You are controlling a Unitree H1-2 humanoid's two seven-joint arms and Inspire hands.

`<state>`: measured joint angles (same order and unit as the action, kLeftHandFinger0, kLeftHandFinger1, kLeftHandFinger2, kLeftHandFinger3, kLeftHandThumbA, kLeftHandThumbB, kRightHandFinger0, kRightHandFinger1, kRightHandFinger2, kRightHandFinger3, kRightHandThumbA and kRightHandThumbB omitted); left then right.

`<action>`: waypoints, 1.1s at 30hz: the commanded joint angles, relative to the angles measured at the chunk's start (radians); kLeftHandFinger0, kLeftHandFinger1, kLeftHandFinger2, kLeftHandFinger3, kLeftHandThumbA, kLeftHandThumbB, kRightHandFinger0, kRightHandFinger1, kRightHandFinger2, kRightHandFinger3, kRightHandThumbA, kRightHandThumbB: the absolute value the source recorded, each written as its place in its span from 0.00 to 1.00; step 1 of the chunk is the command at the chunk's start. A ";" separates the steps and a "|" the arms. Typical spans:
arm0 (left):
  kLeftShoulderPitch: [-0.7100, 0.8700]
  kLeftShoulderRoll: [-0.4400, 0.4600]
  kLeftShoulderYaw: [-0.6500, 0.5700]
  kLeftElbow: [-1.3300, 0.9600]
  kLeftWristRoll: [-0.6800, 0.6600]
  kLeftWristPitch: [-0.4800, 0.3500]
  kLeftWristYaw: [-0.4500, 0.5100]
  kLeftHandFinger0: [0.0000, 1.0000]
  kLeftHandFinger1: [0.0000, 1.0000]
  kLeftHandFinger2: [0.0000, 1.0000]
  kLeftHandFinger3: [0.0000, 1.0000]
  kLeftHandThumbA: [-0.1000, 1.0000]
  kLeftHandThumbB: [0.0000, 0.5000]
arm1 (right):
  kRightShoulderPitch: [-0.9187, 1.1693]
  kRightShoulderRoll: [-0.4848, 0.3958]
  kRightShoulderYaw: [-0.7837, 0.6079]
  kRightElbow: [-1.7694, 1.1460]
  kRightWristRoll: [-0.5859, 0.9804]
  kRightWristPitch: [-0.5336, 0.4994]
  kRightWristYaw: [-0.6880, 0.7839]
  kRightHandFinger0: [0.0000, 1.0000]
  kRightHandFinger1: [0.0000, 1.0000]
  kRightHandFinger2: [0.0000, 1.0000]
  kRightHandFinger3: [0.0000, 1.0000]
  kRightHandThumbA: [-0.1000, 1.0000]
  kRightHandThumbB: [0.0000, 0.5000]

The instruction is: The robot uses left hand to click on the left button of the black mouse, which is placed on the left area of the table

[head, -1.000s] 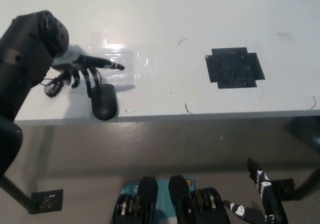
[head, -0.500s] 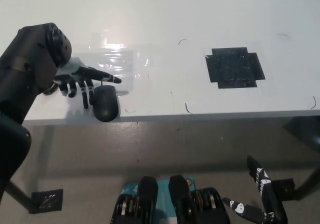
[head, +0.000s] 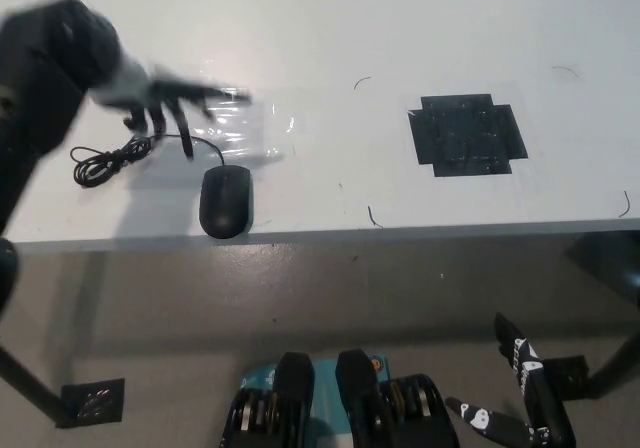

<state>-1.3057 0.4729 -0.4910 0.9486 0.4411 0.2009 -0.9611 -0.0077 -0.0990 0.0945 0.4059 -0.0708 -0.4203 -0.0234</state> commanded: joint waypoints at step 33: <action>1.809 -0.281 0.614 -1.743 -0.693 -0.445 0.382 0.00 0.00 0.00 1.00 1.00 0.61 | 0.088 -0.008 0.015 0.012 0.000 -0.050 -0.003 1.00 1.00 1.00 1.00 1.00 0.77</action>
<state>0.0346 0.4971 0.0154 -0.2241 -0.0383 0.2694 -0.8753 0.0508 -0.0964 0.0982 0.4531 -0.0702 -0.4185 -0.0229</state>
